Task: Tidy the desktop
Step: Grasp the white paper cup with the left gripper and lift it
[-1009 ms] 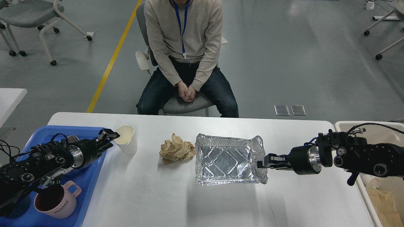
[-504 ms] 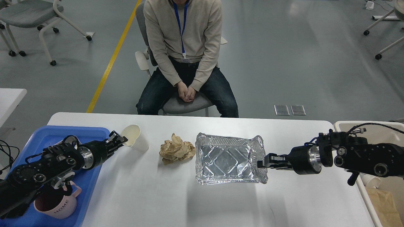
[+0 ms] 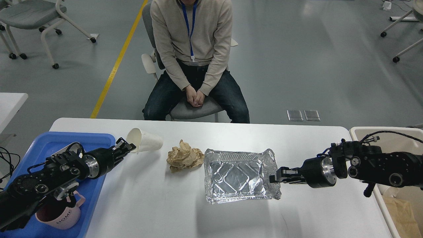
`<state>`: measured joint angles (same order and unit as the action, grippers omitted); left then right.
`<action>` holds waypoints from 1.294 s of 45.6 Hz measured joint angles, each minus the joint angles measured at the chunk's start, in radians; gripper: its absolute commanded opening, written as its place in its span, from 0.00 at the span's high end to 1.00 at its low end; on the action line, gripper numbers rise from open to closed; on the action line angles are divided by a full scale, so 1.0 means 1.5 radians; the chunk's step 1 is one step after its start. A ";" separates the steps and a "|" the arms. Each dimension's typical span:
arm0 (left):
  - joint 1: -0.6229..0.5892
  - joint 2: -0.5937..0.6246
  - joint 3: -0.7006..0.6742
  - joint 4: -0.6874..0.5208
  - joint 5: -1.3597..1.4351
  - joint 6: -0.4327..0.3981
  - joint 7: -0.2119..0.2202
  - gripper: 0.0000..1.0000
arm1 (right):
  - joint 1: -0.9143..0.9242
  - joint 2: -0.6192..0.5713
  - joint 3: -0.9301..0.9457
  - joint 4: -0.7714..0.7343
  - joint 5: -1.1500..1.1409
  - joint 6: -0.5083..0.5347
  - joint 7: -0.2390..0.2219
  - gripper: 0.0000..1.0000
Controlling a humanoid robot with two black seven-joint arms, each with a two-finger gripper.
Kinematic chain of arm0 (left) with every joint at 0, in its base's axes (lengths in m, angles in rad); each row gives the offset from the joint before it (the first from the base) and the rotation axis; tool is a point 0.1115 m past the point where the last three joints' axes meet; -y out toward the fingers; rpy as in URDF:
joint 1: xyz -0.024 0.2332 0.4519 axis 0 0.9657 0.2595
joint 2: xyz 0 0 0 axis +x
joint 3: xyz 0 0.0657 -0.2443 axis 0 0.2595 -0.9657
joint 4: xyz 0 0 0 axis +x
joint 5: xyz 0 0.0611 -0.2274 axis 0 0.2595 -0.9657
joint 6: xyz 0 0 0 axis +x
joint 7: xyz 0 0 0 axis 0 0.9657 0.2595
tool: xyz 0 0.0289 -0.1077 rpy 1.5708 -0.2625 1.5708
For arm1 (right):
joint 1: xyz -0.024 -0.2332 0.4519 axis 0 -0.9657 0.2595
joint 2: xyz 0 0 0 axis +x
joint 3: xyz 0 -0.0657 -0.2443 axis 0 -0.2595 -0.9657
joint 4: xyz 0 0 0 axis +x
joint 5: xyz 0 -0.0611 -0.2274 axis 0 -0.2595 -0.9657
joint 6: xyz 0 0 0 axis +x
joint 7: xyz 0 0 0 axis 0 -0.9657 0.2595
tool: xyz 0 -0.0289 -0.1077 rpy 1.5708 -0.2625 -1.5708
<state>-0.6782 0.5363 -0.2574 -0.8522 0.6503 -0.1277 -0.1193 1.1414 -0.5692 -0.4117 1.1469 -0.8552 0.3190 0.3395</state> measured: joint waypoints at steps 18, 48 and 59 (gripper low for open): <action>-0.033 0.139 -0.003 -0.133 0.000 -0.011 -0.001 0.99 | 0.112 0.110 -0.135 -0.006 0.058 0.010 0.000 1.00; -0.094 0.224 0.002 -0.435 0.011 -0.004 0.002 0.98 | 0.133 0.144 -0.149 -0.034 0.135 0.026 0.000 1.00; -0.152 0.172 0.090 -0.451 0.013 -0.004 -0.002 0.98 | 0.144 0.176 -0.157 -0.036 0.139 0.025 -0.001 1.00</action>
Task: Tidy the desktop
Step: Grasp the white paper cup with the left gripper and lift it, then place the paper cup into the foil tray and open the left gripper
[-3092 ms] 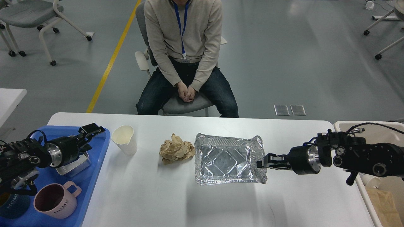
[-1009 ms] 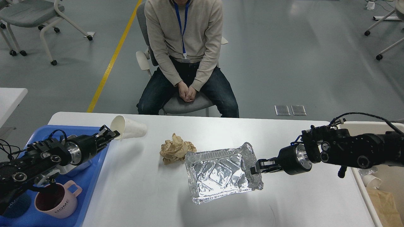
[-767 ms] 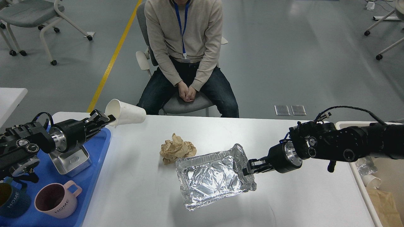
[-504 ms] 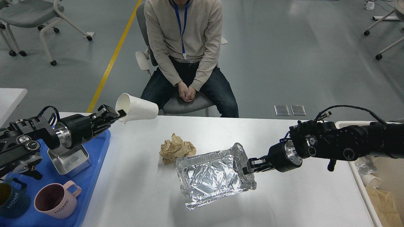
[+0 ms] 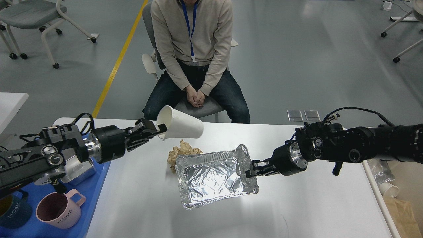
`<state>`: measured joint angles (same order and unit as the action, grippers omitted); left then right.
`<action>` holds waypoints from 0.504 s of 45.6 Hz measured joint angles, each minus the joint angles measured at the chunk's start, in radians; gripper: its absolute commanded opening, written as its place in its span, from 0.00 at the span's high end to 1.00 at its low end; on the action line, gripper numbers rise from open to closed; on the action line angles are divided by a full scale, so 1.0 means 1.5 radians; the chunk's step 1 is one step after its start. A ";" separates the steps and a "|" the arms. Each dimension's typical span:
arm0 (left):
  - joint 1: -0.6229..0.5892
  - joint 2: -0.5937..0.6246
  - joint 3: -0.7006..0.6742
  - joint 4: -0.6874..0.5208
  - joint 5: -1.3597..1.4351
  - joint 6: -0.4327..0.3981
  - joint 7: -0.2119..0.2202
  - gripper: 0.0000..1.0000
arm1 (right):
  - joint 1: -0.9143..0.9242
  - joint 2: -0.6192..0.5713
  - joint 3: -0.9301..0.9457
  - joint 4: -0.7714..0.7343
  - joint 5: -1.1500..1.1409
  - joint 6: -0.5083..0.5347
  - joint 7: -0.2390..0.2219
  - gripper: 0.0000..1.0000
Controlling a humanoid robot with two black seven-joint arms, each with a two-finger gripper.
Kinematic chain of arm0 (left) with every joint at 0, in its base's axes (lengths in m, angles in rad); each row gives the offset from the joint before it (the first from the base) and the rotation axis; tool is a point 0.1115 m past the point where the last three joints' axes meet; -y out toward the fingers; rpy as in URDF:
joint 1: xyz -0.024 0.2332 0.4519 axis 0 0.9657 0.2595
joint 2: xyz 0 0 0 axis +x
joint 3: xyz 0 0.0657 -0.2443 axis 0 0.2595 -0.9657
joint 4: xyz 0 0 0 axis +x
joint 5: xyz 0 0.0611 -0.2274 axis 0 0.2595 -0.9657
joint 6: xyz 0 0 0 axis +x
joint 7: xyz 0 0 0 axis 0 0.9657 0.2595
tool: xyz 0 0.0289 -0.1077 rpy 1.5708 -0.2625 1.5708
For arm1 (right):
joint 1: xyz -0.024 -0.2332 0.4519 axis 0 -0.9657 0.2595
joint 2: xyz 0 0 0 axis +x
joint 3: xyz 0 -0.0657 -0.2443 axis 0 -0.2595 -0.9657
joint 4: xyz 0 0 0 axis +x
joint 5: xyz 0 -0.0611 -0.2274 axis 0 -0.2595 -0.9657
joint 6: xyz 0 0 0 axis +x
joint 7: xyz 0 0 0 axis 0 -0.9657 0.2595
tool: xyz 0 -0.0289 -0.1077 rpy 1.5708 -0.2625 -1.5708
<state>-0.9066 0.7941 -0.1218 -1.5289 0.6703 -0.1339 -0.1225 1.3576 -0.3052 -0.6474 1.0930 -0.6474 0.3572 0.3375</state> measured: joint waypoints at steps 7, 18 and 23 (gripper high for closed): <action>-0.033 -0.039 0.028 0.000 -0.001 0.001 -0.001 0.96 | 0.006 0.013 -0.011 -0.005 0.012 -0.001 0.000 1.00; -0.055 -0.079 0.067 0.001 -0.001 0.001 -0.001 0.95 | 0.004 0.017 -0.028 -0.022 0.017 -0.001 0.000 1.00; -0.055 -0.084 0.080 0.002 0.000 0.002 0.001 0.95 | 0.003 0.019 -0.029 -0.024 0.018 -0.001 0.000 1.00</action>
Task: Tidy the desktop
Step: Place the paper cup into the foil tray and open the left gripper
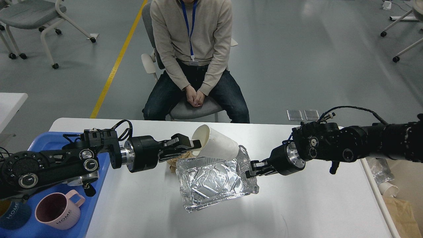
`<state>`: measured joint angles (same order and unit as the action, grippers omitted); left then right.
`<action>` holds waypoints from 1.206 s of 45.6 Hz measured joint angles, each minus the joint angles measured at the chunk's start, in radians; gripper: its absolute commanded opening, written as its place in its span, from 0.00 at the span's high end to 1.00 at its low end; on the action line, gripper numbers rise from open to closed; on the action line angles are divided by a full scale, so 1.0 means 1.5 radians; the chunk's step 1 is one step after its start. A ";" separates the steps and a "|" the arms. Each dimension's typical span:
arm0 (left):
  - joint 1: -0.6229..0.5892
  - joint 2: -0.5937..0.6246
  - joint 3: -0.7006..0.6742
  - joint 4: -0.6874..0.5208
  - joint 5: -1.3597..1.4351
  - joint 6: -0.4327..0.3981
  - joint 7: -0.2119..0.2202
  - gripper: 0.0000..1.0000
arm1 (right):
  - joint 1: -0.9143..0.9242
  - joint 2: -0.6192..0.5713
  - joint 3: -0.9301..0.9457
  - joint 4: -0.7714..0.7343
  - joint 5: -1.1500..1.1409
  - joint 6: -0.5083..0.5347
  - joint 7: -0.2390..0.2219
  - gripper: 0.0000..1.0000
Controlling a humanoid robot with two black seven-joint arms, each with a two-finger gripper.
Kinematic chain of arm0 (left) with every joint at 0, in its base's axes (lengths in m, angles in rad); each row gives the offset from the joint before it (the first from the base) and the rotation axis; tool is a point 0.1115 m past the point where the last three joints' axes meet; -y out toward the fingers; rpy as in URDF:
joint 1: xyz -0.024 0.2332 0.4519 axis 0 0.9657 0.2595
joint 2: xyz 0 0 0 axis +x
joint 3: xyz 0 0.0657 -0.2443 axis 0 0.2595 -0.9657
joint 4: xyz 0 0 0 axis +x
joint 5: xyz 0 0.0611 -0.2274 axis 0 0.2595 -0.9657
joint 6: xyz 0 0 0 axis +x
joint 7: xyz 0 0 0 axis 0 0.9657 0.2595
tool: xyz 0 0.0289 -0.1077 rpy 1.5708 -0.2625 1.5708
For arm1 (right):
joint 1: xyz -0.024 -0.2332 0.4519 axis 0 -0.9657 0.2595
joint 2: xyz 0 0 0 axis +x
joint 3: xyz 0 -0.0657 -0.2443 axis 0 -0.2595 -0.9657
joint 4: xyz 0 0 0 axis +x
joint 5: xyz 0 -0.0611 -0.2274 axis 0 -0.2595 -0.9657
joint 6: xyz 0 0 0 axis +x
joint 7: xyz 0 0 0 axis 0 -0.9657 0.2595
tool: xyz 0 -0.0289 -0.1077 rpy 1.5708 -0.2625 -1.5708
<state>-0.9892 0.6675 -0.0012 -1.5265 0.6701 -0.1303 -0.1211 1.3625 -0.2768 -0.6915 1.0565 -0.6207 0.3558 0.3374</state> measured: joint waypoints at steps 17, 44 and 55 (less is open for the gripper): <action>-0.011 0.016 0.043 0.015 0.002 0.022 0.011 0.95 | 0.002 0.000 -0.001 -0.001 0.001 -0.003 0.000 1.00; -0.022 -0.074 0.083 0.087 0.001 0.023 0.016 0.95 | 0.005 0.004 0.000 0.004 0.006 -0.010 0.000 1.00; -0.031 -0.098 0.086 0.104 0.001 0.023 0.026 0.62 | 0.005 0.002 -0.001 0.005 0.006 -0.010 0.001 1.00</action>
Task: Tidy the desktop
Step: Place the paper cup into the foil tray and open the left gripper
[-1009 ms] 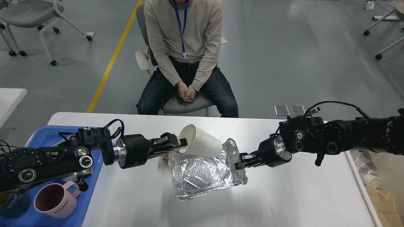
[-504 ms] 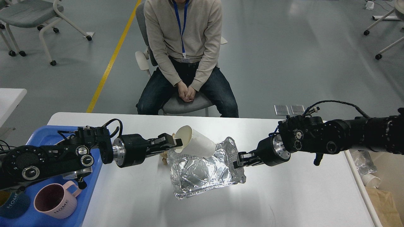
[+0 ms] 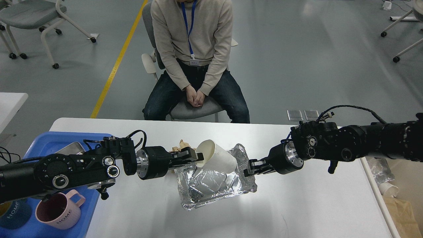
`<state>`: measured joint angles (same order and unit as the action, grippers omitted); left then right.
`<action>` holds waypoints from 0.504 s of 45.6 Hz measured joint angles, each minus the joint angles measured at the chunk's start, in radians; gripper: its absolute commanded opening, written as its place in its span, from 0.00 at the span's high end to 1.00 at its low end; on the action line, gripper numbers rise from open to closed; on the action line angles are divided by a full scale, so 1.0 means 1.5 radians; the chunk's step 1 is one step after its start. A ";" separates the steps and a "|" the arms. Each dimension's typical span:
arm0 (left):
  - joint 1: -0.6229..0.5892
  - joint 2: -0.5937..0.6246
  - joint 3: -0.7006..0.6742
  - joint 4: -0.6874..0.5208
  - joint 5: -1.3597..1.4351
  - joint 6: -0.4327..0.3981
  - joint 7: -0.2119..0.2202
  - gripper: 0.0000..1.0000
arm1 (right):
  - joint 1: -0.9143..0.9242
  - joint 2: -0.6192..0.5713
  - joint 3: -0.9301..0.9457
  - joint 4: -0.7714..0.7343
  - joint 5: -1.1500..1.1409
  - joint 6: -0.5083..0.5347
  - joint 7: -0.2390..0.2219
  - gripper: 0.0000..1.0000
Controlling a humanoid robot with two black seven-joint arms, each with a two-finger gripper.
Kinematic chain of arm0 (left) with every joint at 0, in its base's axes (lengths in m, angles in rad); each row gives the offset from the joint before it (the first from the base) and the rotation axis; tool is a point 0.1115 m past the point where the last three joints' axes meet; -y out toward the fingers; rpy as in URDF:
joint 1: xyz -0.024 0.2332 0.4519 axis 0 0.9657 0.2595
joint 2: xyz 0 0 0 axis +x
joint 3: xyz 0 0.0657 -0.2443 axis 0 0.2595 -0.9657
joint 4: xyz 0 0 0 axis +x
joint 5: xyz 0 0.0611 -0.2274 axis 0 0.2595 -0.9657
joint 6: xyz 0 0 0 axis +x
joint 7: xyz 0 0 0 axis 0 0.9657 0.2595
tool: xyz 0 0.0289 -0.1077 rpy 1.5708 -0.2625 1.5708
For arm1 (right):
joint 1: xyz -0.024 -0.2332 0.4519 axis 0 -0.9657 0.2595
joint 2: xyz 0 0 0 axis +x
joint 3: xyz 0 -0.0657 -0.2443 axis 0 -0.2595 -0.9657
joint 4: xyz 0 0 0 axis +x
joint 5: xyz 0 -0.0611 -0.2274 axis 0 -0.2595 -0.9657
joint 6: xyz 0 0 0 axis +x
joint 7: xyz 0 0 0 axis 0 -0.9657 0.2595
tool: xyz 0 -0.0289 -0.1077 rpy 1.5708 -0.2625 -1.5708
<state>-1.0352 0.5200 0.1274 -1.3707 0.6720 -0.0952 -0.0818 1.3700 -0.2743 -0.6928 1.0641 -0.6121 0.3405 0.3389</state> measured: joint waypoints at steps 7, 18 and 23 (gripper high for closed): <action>-0.010 -0.006 -0.003 0.002 -0.002 0.006 0.009 0.38 | -0.001 -0.001 0.000 0.000 0.000 -0.001 0.000 1.00; -0.013 -0.025 -0.006 0.002 -0.007 0.022 0.009 0.31 | -0.001 -0.001 0.000 0.003 -0.001 -0.003 0.001 1.00; -0.014 -0.034 -0.008 0.007 -0.010 0.038 0.007 0.31 | -0.001 -0.002 0.000 0.003 -0.001 -0.003 0.001 1.00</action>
<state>-1.0558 0.4695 0.1158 -1.3601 0.6568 -0.0388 -0.0712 1.3683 -0.2775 -0.6934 1.0689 -0.6129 0.3361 0.3403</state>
